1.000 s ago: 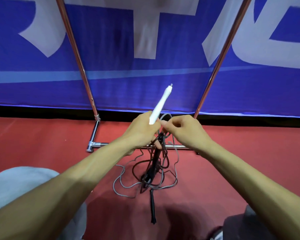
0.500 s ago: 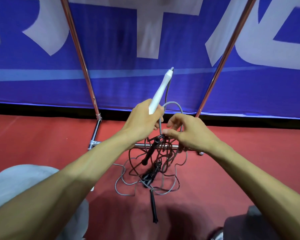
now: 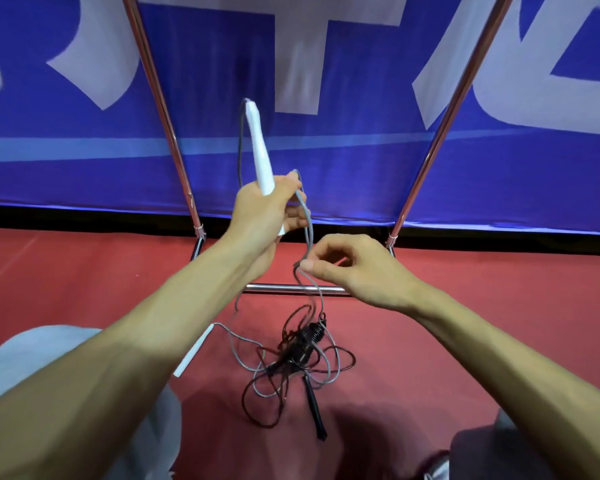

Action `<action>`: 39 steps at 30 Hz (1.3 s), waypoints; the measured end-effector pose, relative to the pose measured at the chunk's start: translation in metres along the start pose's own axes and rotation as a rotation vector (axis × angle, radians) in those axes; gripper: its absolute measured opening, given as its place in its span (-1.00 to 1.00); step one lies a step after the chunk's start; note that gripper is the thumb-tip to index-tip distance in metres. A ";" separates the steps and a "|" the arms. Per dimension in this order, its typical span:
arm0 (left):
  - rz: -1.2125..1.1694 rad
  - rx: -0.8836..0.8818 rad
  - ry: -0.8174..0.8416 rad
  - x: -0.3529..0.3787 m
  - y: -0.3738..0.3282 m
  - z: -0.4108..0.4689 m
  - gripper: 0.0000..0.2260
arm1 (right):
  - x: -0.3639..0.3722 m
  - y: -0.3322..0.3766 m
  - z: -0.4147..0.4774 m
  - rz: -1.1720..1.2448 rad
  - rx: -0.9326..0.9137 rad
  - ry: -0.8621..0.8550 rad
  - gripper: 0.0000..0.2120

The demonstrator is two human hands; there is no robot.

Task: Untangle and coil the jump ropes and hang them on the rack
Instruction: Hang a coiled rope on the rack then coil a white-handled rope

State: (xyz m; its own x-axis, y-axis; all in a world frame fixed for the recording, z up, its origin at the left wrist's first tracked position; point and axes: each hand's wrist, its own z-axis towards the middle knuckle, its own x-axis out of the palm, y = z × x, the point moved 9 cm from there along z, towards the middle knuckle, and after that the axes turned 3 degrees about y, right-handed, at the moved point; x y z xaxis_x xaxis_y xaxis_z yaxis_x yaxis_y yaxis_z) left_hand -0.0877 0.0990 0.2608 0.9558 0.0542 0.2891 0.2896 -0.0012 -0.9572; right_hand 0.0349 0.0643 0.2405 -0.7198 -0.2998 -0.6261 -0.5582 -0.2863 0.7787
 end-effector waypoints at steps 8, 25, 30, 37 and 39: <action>-0.159 -0.025 0.070 0.012 -0.010 -0.008 -0.86 | 0.026 -0.006 0.003 -0.150 0.001 0.163 -0.80; -0.166 -0.064 0.017 0.003 -0.003 -0.006 -0.84 | 0.009 0.007 -0.002 0.260 -0.019 0.223 -0.89; -0.209 -0.066 0.018 0.005 -0.002 -0.005 -0.86 | 0.035 -0.002 -0.006 -0.010 -0.036 0.337 -0.86; 0.200 -0.132 0.125 0.005 0.015 -0.003 -0.76 | -0.039 0.007 -0.001 0.396 0.017 -0.163 -0.86; 0.339 -0.219 0.252 0.013 0.029 -0.008 -0.74 | -0.061 0.003 -0.004 0.591 0.050 -0.315 -0.86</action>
State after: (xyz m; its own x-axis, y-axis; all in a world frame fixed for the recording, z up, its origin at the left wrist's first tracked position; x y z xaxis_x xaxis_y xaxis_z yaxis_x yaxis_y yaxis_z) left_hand -0.0667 0.0914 0.2367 0.9731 -0.2296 -0.0184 -0.0632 -0.1891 -0.9799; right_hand 0.0792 0.0786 0.2807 -0.9921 -0.1107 -0.0582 -0.0458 -0.1108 0.9928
